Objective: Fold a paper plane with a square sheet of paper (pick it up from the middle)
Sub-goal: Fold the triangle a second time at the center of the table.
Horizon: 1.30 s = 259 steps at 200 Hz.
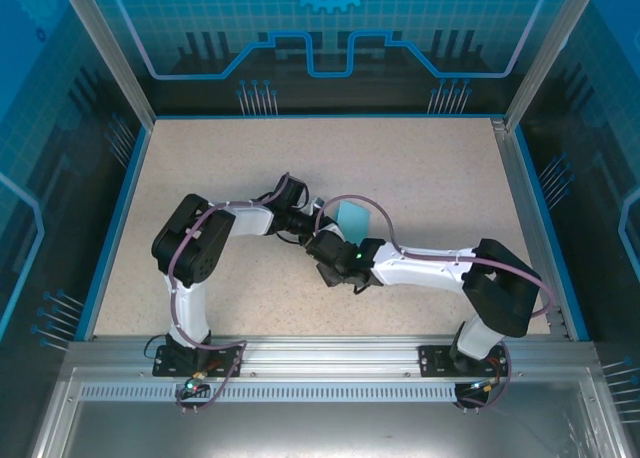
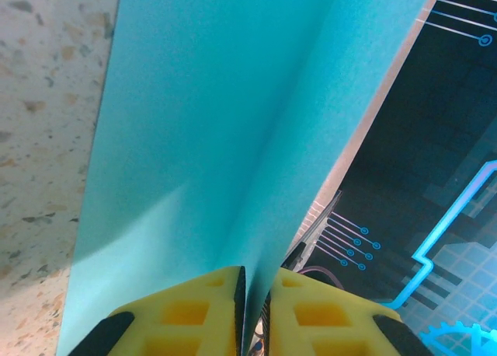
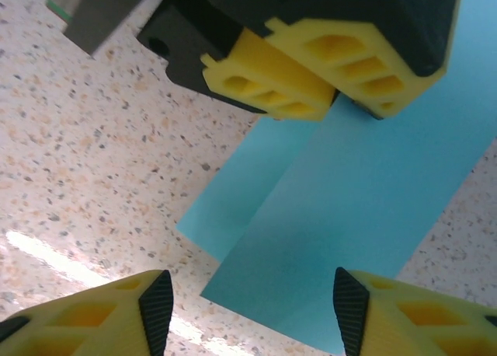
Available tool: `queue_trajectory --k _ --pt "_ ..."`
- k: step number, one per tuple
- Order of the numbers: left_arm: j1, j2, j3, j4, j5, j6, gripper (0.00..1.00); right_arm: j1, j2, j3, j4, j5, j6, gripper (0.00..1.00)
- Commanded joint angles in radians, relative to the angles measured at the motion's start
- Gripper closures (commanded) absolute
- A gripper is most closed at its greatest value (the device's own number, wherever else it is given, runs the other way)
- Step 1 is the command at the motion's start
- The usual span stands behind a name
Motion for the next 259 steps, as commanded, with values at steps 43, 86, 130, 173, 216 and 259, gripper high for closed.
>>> queue_trajectory --k 43,86,130,173,216,259 --pt "0.002 -0.031 0.034 -0.046 0.033 0.026 0.83 0.025 -0.032 -0.002 -0.035 0.052 0.018 0.51" --pt "0.002 -0.03 0.036 -0.048 0.03 0.026 0.83 0.024 -0.044 -0.008 -0.047 0.065 0.025 0.7" --pt "0.002 -0.04 0.034 -0.053 0.023 0.028 0.82 0.02 -0.046 0.005 -0.075 0.081 0.037 0.87" --pt "0.002 -0.095 0.029 -0.136 -0.076 0.07 0.65 -0.026 -0.107 -0.046 -0.021 0.01 0.026 0.98" --pt "0.003 -0.189 0.006 -0.251 -0.238 0.117 0.45 -0.196 -0.241 -0.199 0.161 -0.316 -0.015 0.99" --pt "-0.009 -0.258 -0.047 -0.252 -0.296 0.117 0.48 -0.376 -0.321 -0.292 0.25 -0.533 -0.028 0.98"
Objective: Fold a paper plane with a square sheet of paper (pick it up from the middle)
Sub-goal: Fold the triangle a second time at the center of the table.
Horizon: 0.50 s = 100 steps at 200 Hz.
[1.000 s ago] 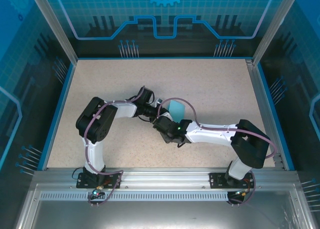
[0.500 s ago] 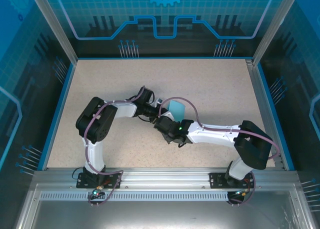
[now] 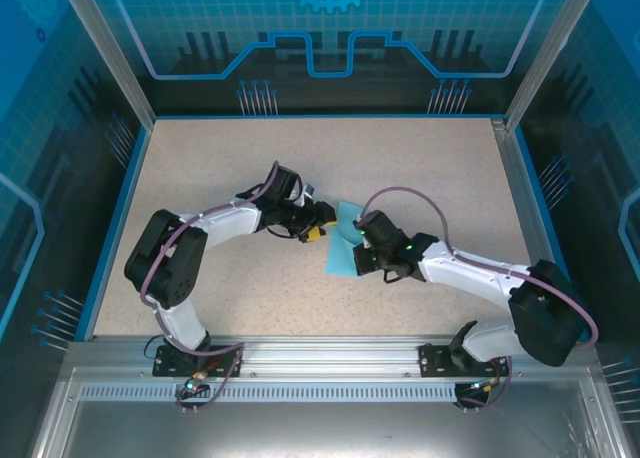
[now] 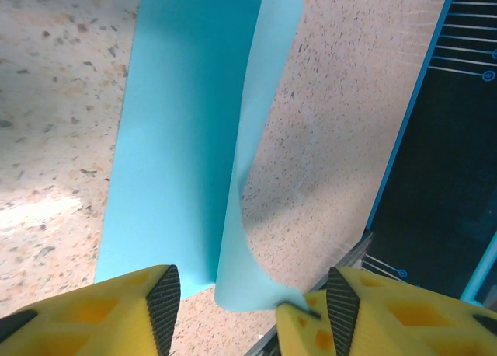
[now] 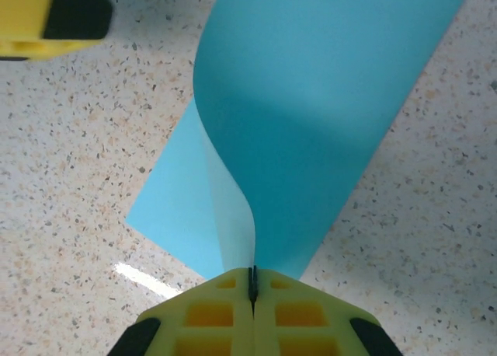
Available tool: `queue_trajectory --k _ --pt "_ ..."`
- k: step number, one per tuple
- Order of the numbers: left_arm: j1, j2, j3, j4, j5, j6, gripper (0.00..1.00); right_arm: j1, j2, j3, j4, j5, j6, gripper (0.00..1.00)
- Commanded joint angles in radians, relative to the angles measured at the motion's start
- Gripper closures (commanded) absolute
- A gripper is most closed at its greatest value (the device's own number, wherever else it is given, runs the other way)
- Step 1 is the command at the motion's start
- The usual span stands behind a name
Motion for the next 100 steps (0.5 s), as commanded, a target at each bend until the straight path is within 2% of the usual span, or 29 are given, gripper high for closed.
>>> queue_trajectory --k 1,20,45,100 --pt "-0.01 -0.04 -0.042 -0.054 -0.06 0.016 0.49 -0.074 -0.04 -0.04 0.088 -0.194 -0.019 0.98" --pt "-0.03 -0.037 -0.048 -0.053 -0.049 0.031 0.6 -0.128 -0.048 -0.057 0.103 -0.264 -0.016 0.98" --pt "-0.069 -0.008 -0.043 -0.061 -0.029 0.048 0.75 -0.16 -0.038 -0.061 0.09 -0.273 -0.008 0.98" --pt "-0.153 0.075 0.006 -0.108 -0.036 0.074 0.84 -0.178 -0.013 -0.058 0.076 -0.256 0.012 0.97"
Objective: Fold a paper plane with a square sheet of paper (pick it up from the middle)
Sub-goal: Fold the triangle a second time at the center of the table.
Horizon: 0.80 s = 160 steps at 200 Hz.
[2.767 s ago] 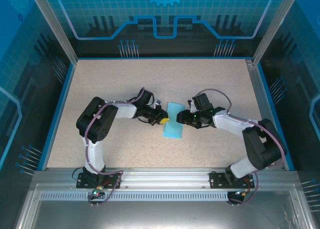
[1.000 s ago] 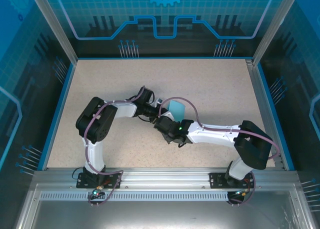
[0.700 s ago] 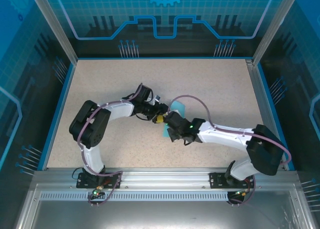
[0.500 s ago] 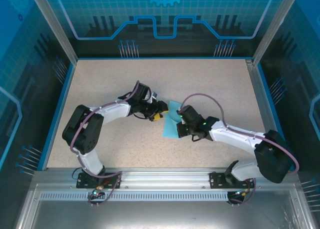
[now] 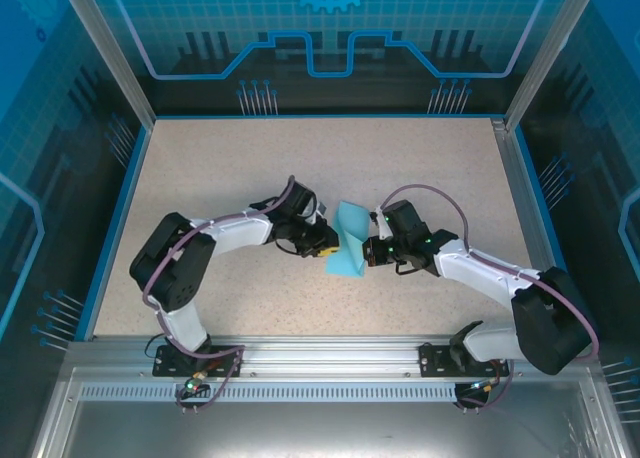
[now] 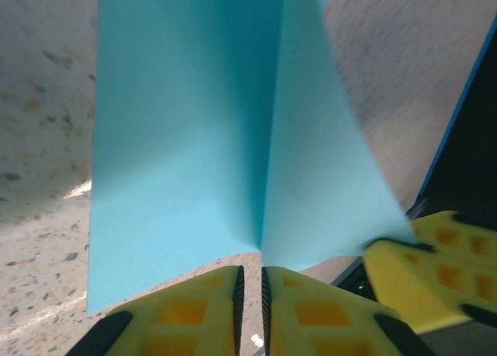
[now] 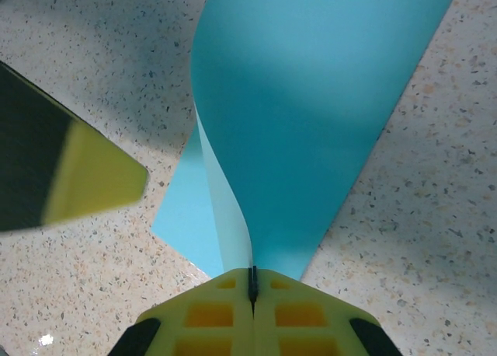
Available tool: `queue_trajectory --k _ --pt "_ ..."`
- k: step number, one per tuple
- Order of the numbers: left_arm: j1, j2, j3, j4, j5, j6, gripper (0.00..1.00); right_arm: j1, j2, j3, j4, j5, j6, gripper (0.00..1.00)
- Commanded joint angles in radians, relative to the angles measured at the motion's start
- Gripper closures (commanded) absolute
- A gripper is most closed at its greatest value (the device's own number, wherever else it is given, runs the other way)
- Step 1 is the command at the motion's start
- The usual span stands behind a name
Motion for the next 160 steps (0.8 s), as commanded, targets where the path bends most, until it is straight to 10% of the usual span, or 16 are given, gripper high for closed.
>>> queue_trajectory --k 1,160 --pt "-0.028 0.046 0.038 -0.059 -0.004 0.033 0.84 -0.013 0.014 -0.006 0.006 -0.019 0.011 0.97" --pt "-0.014 0.124 0.09 -0.271 -0.24 0.153 0.91 -0.007 0.135 0.086 0.027 -0.088 0.027 0.96"
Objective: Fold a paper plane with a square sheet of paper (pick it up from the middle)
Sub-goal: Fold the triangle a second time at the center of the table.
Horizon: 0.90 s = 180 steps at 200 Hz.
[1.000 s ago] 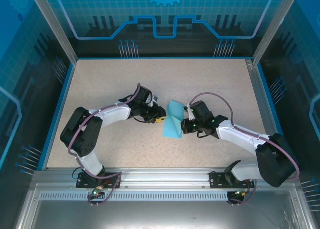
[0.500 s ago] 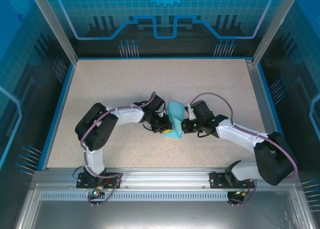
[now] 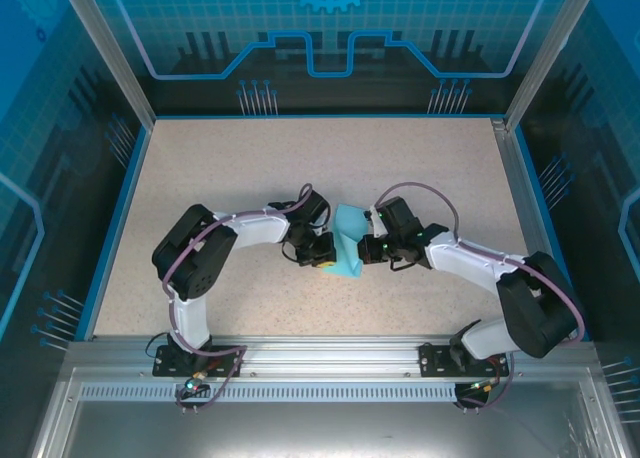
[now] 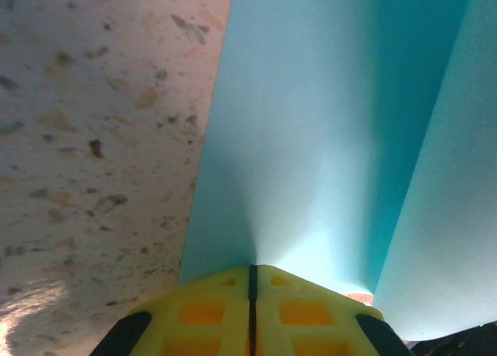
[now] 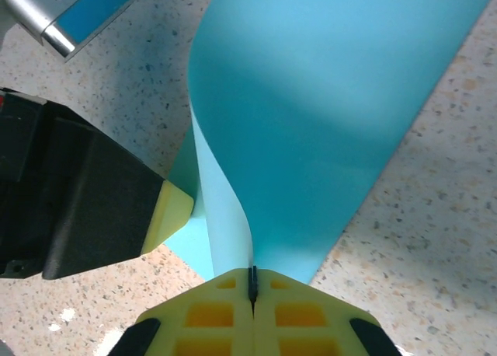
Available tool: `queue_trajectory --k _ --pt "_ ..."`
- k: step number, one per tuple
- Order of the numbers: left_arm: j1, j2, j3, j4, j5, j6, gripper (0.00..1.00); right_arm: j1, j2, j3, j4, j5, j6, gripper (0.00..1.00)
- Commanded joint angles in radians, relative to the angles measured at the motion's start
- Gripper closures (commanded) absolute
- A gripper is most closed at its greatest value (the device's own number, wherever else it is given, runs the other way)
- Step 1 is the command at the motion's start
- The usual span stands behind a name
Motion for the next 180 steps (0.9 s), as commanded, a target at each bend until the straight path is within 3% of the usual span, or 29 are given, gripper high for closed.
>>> queue_trajectory --k 1,64,94,180 --pt "0.027 0.004 -0.004 -0.072 -0.078 0.037 0.91 -0.007 0.029 0.036 0.019 -0.042 0.013 0.96" --pt "0.037 -0.023 0.003 -0.107 -0.119 0.093 0.89 0.003 0.075 0.078 0.017 -0.078 -0.006 0.96" --pt "0.037 -0.019 0.017 -0.106 -0.111 0.1 0.87 0.004 0.123 0.116 -0.045 -0.003 -0.014 0.96" --pt "0.038 -0.011 0.025 -0.092 -0.087 0.101 0.86 0.041 0.266 0.243 -0.166 0.065 -0.07 0.96"
